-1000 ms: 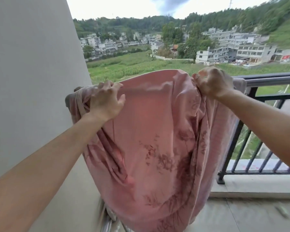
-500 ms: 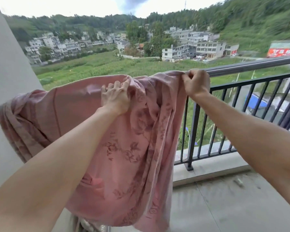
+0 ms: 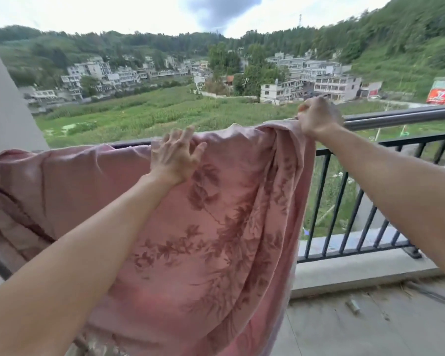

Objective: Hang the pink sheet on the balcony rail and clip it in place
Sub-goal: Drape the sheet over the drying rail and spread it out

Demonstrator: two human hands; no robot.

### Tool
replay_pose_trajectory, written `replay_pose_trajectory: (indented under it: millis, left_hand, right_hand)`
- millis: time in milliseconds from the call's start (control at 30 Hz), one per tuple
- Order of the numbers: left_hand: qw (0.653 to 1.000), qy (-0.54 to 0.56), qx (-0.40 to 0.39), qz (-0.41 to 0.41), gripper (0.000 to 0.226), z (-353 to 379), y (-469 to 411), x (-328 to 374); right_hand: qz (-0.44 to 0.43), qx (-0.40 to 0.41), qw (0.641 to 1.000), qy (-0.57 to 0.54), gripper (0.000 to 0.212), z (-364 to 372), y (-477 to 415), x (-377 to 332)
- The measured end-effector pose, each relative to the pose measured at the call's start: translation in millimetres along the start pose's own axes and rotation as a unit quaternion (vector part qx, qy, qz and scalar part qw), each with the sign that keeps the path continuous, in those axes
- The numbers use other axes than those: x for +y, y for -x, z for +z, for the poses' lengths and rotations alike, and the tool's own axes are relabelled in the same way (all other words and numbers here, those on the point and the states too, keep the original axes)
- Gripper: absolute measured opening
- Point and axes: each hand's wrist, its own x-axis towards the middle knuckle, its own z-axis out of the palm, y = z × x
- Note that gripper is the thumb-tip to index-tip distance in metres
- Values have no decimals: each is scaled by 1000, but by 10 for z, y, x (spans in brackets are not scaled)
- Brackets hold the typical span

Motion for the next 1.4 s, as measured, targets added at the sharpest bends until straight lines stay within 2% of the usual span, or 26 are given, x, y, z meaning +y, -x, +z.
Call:
replay_pose_trajectory:
  millis: [67, 167, 233, 333, 433, 533, 600, 667, 767, 833, 900, 1033, 1133, 1233, 1333, 1400]
  left_hand:
    - [999, -24, -15, 26, 59, 102, -48, 287]
    - [1000, -7, 3, 19, 44, 211, -146, 456]
    - [996, 63, 56, 1, 27, 242, -184, 502]
    - [990, 119, 72, -27, 29, 245, -231, 561]
    - [989, 117, 93, -14, 31, 267, -271, 652]
    - [984, 120, 128, 20, 31, 234, -334, 834]
    - [988, 120, 97, 12, 31, 201, -376, 852]
    - [998, 56, 40, 2, 37, 252, -342, 696]
    - [998, -41, 33, 45, 40, 426, -205, 433]
    - [995, -25, 51, 76, 36, 448, -151, 387]
    - [993, 46, 82, 76, 34, 374, -81, 347]
    - [975, 98, 200, -16, 27, 138, 172, -191]
    - [958, 36, 241, -154, 28, -95, 437, -1042]
    - [932, -19, 274, -235, 31, -350, 748, -1767]
    - [904, -8, 267, -334, 41, -531, 939, -2224]
    - [883, 90, 219, -405, 54, -584, 959, -2454]
  right_hand:
    - [-63, 22, 998, -8, 25, 78, 167, 22]
    - [-124, 43, 991, 4, 49, 127, 476, 222]
    - [-171, 54, 983, 31, 40, 125, 534, 359]
    - [-209, 69, 974, 46, 22, 56, 350, 426]
    - [-141, 63, 988, 15, 23, -122, 54, 490]
    - [-53, 108, 993, -17, 28, -361, -294, 519]
    - [22, 120, 992, -12, 29, -462, -498, 605]
    - [76, 69, 994, 36, 23, -465, -533, 756]
    - [90, -54, 988, 113, 23, -353, -360, 816]
    - [66, -63, 986, 140, 22, -259, -351, 707]
    - [17, -56, 987, 148, 14, -179, -319, 445]
    - [-144, -51, 987, 47, 19, 78, -18, -305]
    - [-251, -75, 965, -8, 24, 284, 430, -976]
    - [-327, -81, 941, -43, 28, 473, 835, -1561]
    - [-378, -90, 918, -81, 35, 674, 1135, -2075]
    - [-397, -118, 906, -88, 44, 848, 1301, -2392]
